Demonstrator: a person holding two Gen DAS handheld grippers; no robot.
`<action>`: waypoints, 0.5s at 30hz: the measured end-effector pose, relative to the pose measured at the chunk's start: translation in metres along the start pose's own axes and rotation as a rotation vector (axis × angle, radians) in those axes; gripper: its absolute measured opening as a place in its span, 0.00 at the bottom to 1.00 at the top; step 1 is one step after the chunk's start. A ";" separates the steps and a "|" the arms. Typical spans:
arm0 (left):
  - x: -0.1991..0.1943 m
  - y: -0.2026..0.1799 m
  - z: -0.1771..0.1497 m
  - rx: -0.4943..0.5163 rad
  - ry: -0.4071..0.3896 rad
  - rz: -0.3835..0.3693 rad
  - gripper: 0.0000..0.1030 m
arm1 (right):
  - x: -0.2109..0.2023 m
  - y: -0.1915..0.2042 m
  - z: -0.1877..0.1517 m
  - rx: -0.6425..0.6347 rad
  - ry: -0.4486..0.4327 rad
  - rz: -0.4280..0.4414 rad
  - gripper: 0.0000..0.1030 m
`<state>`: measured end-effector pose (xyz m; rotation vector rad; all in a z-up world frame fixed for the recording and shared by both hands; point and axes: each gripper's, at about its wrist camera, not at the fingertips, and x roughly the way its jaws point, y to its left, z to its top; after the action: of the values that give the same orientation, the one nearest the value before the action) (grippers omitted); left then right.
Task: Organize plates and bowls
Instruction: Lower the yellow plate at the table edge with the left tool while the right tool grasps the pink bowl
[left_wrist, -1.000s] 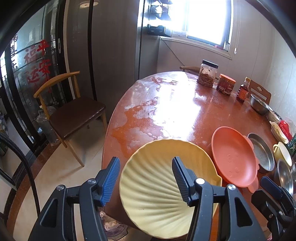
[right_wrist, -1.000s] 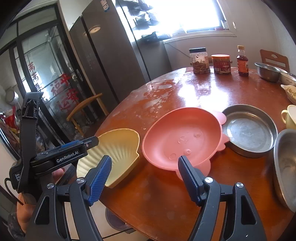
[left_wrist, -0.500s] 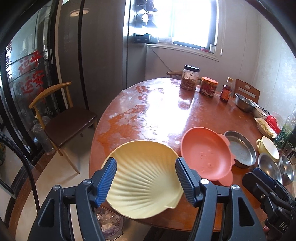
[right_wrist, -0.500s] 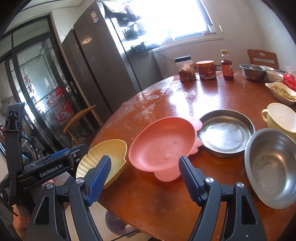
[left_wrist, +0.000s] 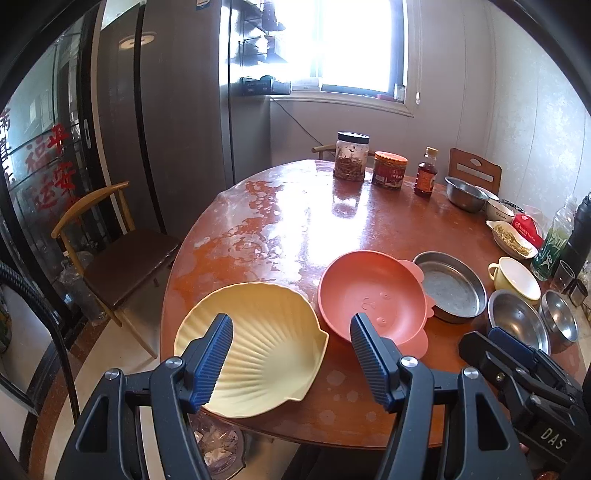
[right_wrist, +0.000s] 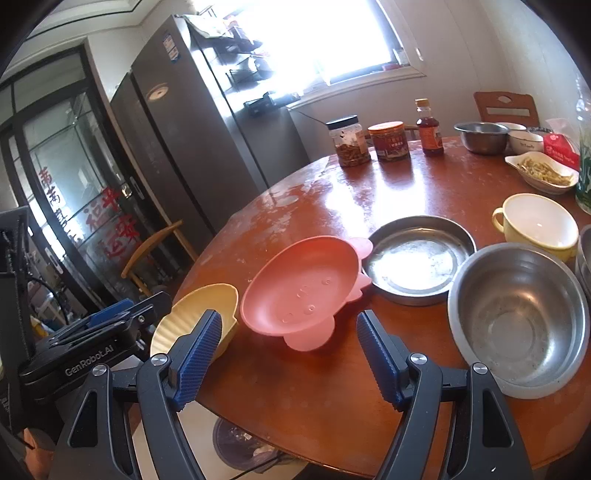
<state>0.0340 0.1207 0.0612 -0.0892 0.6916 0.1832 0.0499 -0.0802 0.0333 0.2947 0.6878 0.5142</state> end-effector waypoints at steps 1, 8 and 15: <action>0.000 -0.001 0.000 0.003 0.002 0.001 0.64 | 0.000 -0.001 0.000 0.007 0.004 -0.002 0.75; 0.006 -0.010 -0.001 0.034 0.023 -0.010 0.64 | 0.004 -0.009 -0.004 0.036 0.028 -0.018 0.75; 0.024 -0.020 0.004 0.074 0.067 -0.037 0.64 | 0.016 -0.012 -0.008 0.041 0.057 -0.038 0.75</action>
<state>0.0584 0.1047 0.0496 -0.0369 0.7621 0.1194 0.0590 -0.0813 0.0136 0.3054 0.7588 0.4748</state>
